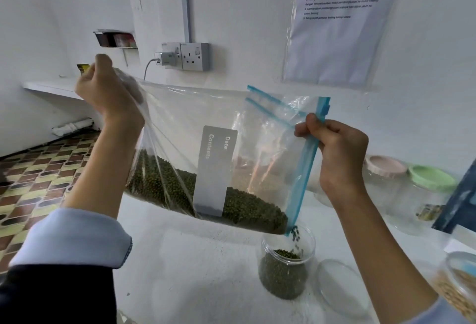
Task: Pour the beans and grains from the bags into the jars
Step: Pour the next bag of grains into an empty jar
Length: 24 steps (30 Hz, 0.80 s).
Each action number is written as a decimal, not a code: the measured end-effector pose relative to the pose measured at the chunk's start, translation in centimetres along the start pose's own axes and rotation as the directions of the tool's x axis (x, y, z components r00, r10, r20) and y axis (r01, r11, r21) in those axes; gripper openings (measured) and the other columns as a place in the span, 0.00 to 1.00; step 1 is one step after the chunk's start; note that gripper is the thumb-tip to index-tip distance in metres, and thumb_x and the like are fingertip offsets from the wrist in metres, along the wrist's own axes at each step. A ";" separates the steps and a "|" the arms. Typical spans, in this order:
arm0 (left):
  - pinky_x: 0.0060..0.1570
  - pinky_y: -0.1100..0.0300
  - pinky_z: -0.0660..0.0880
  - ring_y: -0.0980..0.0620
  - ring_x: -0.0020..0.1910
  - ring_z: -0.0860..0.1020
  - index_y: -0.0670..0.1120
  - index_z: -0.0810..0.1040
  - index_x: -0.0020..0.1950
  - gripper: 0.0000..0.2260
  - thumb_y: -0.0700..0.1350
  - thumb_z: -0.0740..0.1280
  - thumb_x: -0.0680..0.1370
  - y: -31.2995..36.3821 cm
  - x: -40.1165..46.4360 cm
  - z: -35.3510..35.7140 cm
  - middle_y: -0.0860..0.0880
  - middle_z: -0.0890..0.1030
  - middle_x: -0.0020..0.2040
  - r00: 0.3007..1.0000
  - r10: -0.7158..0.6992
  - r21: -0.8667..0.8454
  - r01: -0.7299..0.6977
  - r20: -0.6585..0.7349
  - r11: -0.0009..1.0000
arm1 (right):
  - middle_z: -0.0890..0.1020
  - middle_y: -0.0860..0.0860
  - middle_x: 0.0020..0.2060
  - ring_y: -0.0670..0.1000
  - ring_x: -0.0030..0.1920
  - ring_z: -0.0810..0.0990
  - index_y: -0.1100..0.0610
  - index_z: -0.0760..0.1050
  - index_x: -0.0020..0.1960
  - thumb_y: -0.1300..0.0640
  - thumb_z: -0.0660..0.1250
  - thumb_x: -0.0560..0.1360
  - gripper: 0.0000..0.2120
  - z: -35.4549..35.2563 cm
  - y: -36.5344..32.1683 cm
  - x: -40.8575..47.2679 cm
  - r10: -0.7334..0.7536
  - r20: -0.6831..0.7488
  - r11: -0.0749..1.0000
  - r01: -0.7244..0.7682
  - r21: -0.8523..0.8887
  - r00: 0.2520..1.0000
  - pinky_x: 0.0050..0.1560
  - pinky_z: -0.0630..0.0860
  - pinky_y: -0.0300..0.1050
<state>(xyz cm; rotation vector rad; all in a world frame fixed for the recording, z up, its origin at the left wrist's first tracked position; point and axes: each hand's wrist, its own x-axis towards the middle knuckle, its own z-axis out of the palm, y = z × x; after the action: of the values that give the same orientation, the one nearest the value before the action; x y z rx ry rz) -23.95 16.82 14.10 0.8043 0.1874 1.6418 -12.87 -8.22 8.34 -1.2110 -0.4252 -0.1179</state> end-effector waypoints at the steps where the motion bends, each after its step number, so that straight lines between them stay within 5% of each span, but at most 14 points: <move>1: 0.20 0.64 0.51 0.50 0.14 0.58 0.47 0.60 0.19 0.22 0.32 0.57 0.72 0.1 -0.2 0.0 0.50 0.59 0.15 1.000 0.011 0.011 -0.011 0.003 1.000 | 0.83 0.46 0.30 0.42 0.37 0.81 0.57 0.81 0.36 0.59 0.70 0.74 0.08 0.1 0.1 -0.1 0.001 0.002 1.000 -0.001 -0.014 1.000 0.54 0.76 0.41; 14: 0.18 0.62 0.52 0.51 0.15 0.59 0.45 0.62 0.22 0.17 0.33 0.58 0.71 -0.4 0.5 -1.1 0.51 0.60 0.16 1.000 -0.019 0.065 0.020 -0.012 0.998 | 0.82 0.43 0.27 0.37 0.33 0.79 0.60 0.81 0.36 0.60 0.70 0.74 0.08 0.3 0.5 -0.5 -0.036 -0.021 0.999 0.036 -0.008 0.999 0.42 0.74 0.28; 24: 0.19 0.64 0.52 0.51 0.15 0.57 0.44 0.61 0.22 0.17 0.33 0.58 0.70 -0.6 0.6 -0.8 0.49 0.59 0.16 1.000 -0.017 0.062 0.018 -0.007 0.998 | 0.82 0.44 0.28 0.39 0.34 0.79 0.56 0.81 0.34 0.59 0.70 0.74 0.09 0.5 0.9 -0.7 -0.029 -0.040 1.000 0.028 -0.006 0.999 0.44 0.74 0.32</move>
<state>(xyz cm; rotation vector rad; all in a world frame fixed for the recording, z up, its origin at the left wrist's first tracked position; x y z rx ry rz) -23.92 17.79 13.43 0.8423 0.2510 1.6293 -13.40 -7.54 7.41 -1.2064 -0.4072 -0.1678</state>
